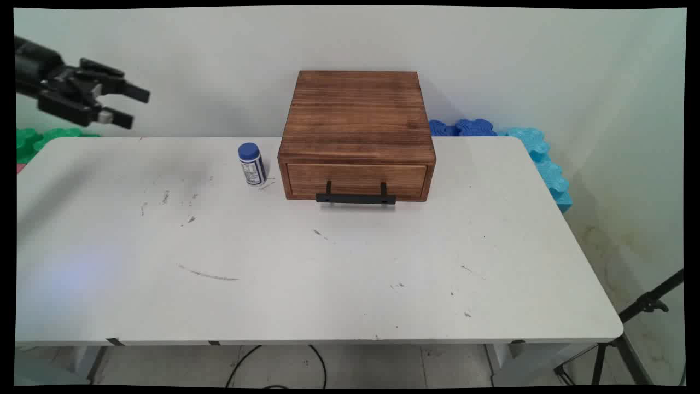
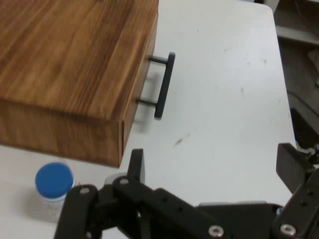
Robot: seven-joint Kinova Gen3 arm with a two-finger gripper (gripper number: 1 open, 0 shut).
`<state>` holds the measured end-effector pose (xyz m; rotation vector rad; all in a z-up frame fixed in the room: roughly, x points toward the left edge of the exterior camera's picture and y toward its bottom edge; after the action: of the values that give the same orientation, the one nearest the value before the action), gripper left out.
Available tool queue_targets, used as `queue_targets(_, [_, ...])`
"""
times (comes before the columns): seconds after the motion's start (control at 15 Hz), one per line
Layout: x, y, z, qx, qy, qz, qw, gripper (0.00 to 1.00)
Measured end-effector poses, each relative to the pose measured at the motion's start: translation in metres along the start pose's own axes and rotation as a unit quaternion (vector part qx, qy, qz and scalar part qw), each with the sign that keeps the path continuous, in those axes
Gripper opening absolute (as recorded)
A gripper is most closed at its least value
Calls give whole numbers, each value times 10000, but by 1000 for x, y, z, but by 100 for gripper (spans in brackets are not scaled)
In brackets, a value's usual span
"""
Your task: Open the drawer
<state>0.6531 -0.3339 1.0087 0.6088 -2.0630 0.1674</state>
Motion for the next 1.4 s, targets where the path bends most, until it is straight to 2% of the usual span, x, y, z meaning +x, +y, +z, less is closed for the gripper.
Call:
queue_targets(0.33, [58, 18, 57, 26, -31, 106, 9999, 100])
queue_targets(0.53, [95, 30, 102, 76, -275, 245, 9993, 100])
queue_targets(0.67, [111, 36, 126, 101, -478, 363, 9981, 100])
queue_targets(0.87, [133, 47, 172, 182, -1002, 551, 9933, 100])
queue_targets(1.13, [146, 58, 230, 243, -1641, 798, 9829, 100])
queue_targets(1.4, [148, 58, 272, 305, -2062, 1004, 9729, 100])
